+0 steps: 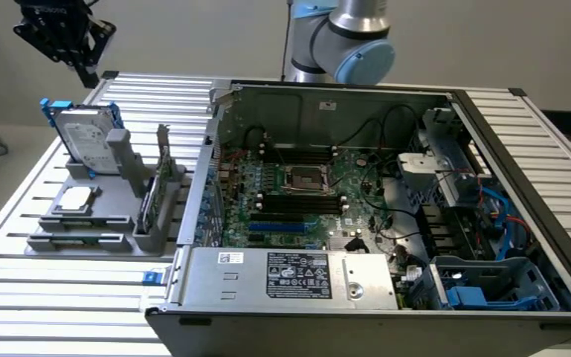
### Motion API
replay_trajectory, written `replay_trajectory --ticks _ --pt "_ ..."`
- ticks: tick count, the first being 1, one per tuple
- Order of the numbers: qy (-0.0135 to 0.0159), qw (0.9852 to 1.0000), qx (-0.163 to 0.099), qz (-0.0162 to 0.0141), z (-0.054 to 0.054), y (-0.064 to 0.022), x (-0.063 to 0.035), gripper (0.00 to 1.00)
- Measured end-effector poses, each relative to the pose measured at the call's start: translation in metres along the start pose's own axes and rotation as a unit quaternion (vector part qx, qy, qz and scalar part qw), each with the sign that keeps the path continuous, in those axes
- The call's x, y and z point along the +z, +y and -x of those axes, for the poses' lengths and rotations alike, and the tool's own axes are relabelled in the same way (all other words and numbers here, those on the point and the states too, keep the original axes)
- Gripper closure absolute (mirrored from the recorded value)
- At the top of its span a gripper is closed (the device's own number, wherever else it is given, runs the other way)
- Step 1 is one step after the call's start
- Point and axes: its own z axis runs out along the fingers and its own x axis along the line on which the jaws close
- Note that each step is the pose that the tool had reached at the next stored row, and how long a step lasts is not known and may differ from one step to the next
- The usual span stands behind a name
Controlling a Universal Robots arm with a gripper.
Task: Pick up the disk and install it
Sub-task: 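Reach for the disk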
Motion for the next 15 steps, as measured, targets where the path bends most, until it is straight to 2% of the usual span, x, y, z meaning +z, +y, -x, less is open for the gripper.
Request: replay_trajectory --ticks 8,15 --pt "-0.0003 1.0 -0.001 -0.0016 -0.035 0.0019 0.0024 0.89" --pt "-0.0001 1.0 -0.001 -0.0017 -0.036 0.0018 0.0024 0.89"
